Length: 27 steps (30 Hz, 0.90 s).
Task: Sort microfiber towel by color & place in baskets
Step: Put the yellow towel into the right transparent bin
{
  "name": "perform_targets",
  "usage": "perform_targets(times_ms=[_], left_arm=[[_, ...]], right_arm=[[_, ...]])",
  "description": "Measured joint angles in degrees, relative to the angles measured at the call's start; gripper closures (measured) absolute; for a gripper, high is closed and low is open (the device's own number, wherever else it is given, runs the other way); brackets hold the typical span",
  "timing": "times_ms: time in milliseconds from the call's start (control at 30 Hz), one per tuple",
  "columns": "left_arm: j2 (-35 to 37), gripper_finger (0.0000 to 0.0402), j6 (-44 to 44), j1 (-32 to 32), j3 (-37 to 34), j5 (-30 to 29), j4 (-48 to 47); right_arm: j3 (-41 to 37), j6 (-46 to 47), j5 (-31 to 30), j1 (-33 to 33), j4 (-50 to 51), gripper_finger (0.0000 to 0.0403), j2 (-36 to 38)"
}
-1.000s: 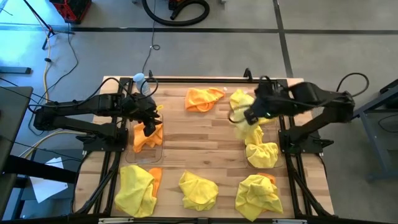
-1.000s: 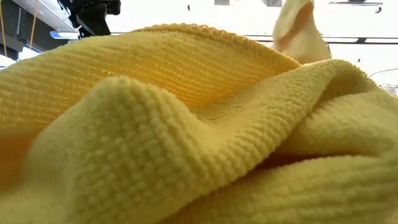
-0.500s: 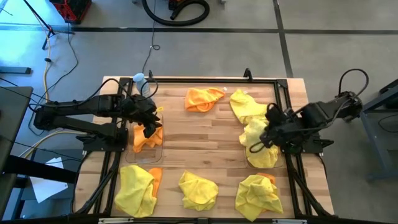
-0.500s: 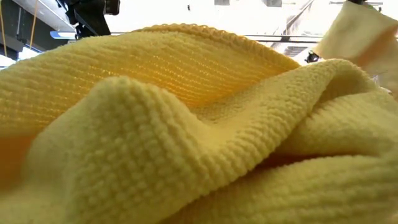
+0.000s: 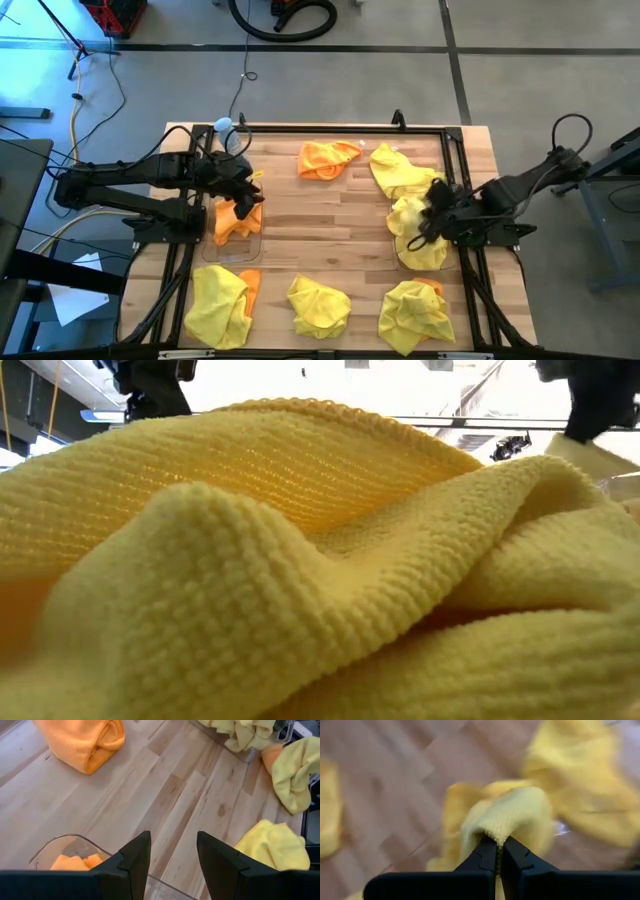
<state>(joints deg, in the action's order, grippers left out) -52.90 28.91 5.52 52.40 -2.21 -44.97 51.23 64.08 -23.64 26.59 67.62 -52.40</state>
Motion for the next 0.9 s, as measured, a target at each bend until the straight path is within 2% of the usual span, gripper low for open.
perform_targets(times_ms=[100,233,533,700,900], left_arm=[[0.0,0.0253,0.1,0.0,0.0,-0.3,0.5],[0.0,0.0253,0.1,0.0,0.0,-0.4,1.7],[0.0,0.0253,0.1,0.0,0.0,-1.9,2.1],[0.0,0.0253,0.0,0.0,0.0,-1.9,2.0],[0.0,0.0253,0.0,0.0,0.0,-1.9,1.9]], right_arm=[[-5.3,-2.0,5.5,-0.8,-6.6,0.0403,-0.5],[-10.7,1.5,9.0,-2.8,-6.5,0.0403,-1.3],[-19.1,2.0,10.3,-9.1,-13.6,0.0399,-1.3],[-18.8,3.0,11.3,-11.0,-11.3,0.0365,-1.2],[-11.0,3.0,12.3,-11.7,-1.3,0.0303,-1.2]])
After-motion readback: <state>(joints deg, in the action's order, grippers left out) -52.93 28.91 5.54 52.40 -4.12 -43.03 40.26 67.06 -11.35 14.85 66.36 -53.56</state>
